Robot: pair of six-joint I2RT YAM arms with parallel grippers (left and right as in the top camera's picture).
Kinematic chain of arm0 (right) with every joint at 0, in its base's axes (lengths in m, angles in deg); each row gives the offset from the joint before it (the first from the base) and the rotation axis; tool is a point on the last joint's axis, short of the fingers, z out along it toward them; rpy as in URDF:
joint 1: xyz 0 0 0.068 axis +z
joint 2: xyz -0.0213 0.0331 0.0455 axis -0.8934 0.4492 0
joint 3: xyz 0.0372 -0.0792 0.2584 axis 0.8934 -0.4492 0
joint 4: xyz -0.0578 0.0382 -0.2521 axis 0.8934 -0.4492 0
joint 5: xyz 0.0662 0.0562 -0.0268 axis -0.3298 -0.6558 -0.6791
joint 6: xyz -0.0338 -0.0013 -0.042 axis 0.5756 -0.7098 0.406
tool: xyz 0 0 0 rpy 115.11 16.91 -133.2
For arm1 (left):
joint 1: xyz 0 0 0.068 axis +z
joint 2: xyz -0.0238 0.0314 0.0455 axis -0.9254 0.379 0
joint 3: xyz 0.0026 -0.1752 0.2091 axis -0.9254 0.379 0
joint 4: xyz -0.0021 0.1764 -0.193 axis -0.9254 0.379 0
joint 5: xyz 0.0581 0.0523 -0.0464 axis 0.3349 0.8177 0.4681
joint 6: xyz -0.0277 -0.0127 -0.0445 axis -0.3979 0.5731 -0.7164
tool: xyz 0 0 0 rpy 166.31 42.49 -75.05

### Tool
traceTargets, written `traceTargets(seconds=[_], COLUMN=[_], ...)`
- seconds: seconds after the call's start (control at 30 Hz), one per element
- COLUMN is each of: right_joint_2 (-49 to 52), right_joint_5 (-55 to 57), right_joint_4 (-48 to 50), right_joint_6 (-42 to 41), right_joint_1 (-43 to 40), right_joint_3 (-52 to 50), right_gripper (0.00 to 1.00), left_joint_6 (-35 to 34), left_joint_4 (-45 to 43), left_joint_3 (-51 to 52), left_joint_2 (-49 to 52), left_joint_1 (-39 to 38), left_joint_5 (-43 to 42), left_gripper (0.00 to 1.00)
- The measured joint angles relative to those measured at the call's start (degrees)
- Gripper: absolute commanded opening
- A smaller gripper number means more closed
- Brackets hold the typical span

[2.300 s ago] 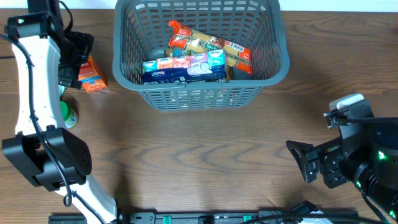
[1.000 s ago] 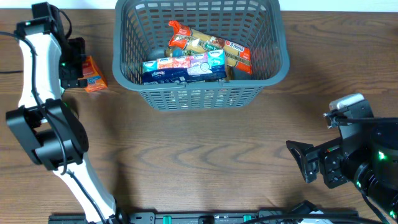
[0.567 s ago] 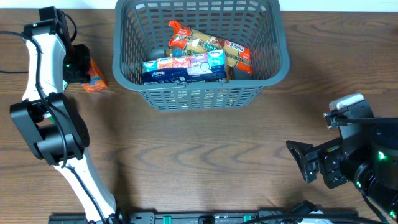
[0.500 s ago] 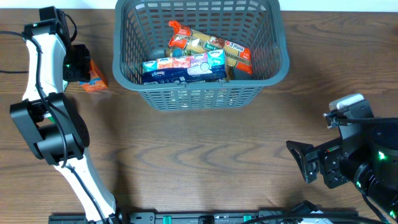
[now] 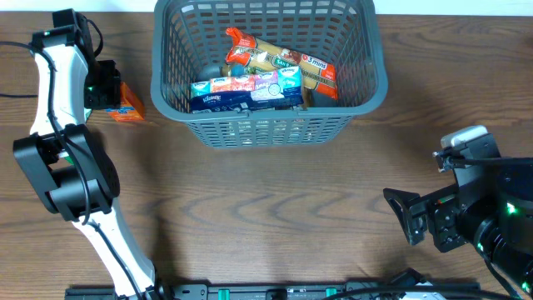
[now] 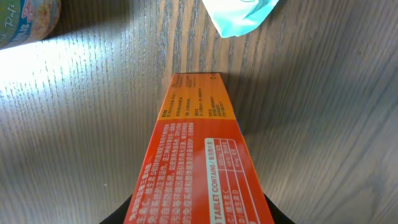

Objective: Pack container
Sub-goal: 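Grasp the orange Hedex box with the left gripper, then carry the Hedex box over the basket and release it inside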

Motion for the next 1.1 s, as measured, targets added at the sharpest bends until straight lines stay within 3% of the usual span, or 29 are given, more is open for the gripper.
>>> traceTargets(seconds=[0.27,0.63,0.83,1.1], right_joint_2=[0.0,0.0,0.0,0.0], right_joint_5=[0.0,0.0,0.0,0.0], right_joint_4=[0.0,0.0,0.0,0.0], right_joint_6=[0.0,0.0,0.0,0.0], right_joint_1=[0.0,0.0,0.0,0.0], right_joint_3=[0.0,0.0,0.0,0.0], right_gripper=[0.99,0.99,0.99,0.99], left_joint_6=[3.7,17.7,29.7,40.4], left_joint_4=[0.4,-6.4,-8.4,-9.1], left_joint_3=[0.0,-0.1,-2.8,-5.4], left_joint_2=[-5.7,-31.1,-41.8,-42.6], left_joint_1=[0.0,-4.3,-11.9,-25.6], left_joint_5=[0.0,4.6,5.5,5.1], left_gripper=[0.09,0.08,0.07,0.06])
